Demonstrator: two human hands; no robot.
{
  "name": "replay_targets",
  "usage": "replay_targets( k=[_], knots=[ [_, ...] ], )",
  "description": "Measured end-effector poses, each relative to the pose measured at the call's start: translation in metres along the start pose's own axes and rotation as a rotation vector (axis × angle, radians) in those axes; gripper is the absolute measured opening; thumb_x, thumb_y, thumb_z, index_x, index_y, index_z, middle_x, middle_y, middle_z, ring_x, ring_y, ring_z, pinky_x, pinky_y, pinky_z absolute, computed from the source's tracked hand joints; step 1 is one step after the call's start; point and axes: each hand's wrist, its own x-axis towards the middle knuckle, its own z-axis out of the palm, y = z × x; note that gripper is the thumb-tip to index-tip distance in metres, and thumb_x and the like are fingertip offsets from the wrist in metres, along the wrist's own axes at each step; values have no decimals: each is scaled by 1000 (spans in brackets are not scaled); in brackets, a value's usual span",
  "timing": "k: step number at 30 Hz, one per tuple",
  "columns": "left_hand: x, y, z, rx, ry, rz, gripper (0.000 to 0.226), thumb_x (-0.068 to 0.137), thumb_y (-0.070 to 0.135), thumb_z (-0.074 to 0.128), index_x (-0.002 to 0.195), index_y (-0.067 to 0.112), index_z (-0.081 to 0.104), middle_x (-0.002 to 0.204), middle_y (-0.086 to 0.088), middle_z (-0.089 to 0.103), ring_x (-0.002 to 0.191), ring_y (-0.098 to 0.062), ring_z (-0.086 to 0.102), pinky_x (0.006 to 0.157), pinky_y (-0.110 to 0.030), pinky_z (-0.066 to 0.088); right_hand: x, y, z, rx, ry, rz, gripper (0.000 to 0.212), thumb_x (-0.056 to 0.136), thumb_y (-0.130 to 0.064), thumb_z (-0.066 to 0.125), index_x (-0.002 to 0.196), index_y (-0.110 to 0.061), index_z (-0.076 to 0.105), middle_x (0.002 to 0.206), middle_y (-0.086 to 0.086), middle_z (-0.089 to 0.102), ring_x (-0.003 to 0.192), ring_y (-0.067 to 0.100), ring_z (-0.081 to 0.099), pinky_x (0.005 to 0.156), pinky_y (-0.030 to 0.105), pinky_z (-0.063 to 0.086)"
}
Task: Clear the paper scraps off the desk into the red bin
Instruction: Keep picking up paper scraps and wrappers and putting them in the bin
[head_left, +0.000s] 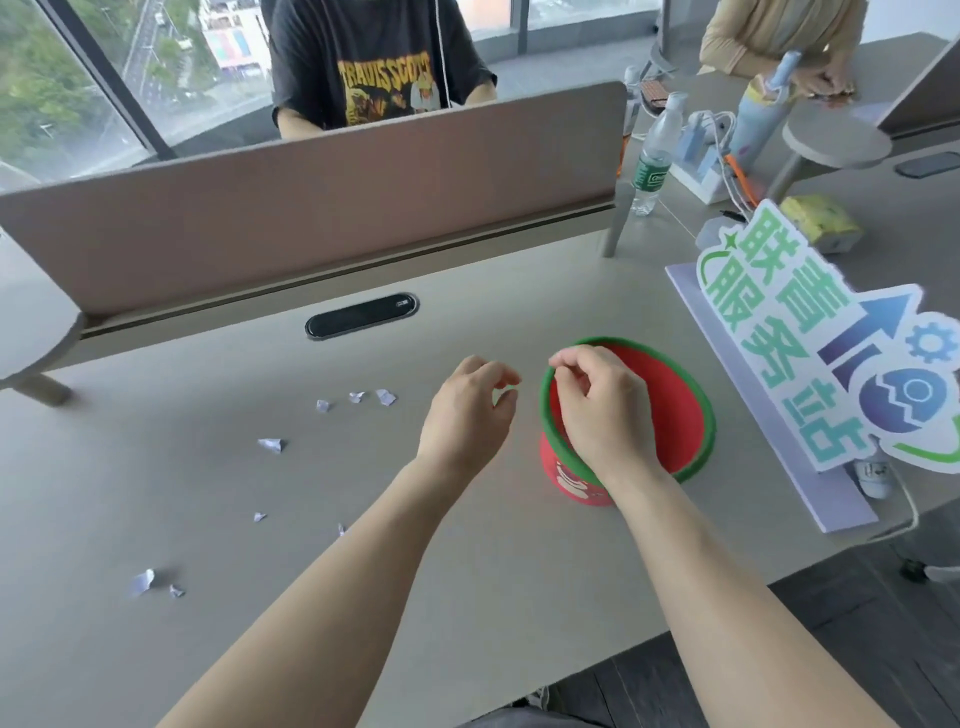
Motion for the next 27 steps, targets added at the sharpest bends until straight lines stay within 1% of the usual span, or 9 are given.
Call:
replay_targets(
  k=[4,7,12,15,18,20,22,25,27],
  knots=[
    [-29,-58,-31,63,54,-156,14,87,16,59,97,23,67,99,6,60,68,-13,55,70,-28,49,-18,-32,43,20,-181,-70,15,88,-13,54,91,-20,68,88,-6,70,74,14,60,70,28,45],
    [-58,-98,-54,80,102,-292,15,87,17,59,98,23,67,101,7,60,73,-14,58,70,-25,44,-39,-51,78,2,-378,-88,17,89,-15,53,94,-22,67,86,-7,69,74,16,60,66,28,44],
    [-113,-148,-76,87,131,-470,19,87,13,57,100,23,68,100,6,60,76,-13,57,72,-23,43,-78,-63,134,-96,-690,-135,17,89,-18,52,97,-22,67,97,-4,66,86,23,62,77,34,50],
    [-149,-173,-78,86,126,-562,25,88,8,52,101,22,68,102,4,60,84,-17,60,75,-26,45,-105,-63,164,-254,-966,-146,28,88,-19,52,113,-25,61,109,-2,61,99,24,60,81,32,48],
    [-177,-191,-77,68,105,-642,29,89,5,49,102,22,68,103,3,59,89,-18,61,75,-25,43,-131,-61,182,-410,-1165,-152,39,87,-33,58,125,-27,52,120,-1,55,109,22,57,87,32,45],
    [-190,-200,-76,56,90,-676,29,89,6,49,103,22,68,104,3,59,89,-17,60,75,-24,43,-147,-60,191,-476,-1231,-154,47,83,-43,61,126,-26,50,124,-1,53,112,22,56,89,33,45],
    [-201,-207,-75,50,78,-697,29,88,6,50,104,22,67,104,3,59,90,-17,60,75,-25,44,-162,-59,197,-509,-1256,-149,50,81,-48,60,123,-24,50,121,0,53,108,23,56,85,33,45],
    [-211,-215,-73,34,64,-720,29,88,5,49,105,21,66,103,3,58,91,-16,60,76,-27,46,-181,-59,204,-514,-1240,-134,36,82,-47,55,107,-21,50,108,0,54,92,25,58,69,30,42],
    [-214,-218,-71,30,50,-727,29,89,5,49,105,21,66,103,4,58,92,-16,60,74,-26,45,-189,-61,208,-501,-1226,-132,25,82,-40,55,94,-20,48,98,-1,52,84,26,58,65,30,39]
  ],
)
